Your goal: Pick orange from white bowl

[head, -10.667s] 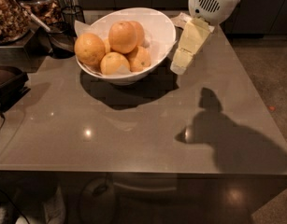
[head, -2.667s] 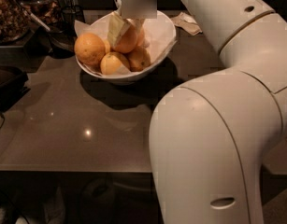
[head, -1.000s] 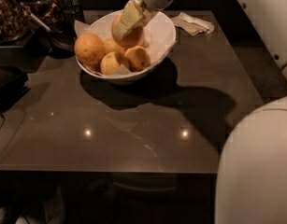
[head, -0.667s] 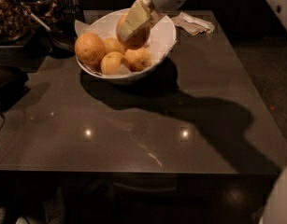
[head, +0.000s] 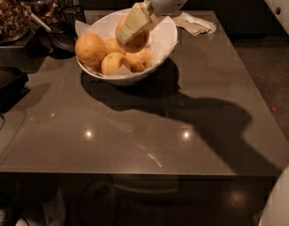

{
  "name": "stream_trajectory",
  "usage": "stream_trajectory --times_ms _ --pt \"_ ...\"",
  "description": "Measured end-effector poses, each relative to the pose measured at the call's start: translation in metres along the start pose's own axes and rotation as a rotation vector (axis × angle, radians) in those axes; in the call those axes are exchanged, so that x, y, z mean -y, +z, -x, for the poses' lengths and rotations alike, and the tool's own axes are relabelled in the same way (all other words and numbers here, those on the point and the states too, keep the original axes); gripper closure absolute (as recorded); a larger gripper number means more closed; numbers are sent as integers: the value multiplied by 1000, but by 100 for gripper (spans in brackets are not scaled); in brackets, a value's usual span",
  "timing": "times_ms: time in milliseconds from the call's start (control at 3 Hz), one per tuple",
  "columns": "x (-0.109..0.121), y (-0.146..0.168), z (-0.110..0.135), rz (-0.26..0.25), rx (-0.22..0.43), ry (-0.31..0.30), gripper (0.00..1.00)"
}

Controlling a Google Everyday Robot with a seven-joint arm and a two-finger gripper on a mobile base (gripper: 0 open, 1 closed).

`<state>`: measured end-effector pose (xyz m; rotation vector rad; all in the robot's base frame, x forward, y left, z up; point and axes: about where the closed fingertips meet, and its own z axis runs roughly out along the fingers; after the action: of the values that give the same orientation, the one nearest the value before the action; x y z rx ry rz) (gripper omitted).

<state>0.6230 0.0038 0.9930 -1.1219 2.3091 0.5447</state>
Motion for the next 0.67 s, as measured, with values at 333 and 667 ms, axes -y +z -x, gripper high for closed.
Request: stream_trajectory --times_ms 333,667 --pt "-16 -19 -7 -26 45 24 100" --pt "-40 -42 -21 -66 105 68 100"
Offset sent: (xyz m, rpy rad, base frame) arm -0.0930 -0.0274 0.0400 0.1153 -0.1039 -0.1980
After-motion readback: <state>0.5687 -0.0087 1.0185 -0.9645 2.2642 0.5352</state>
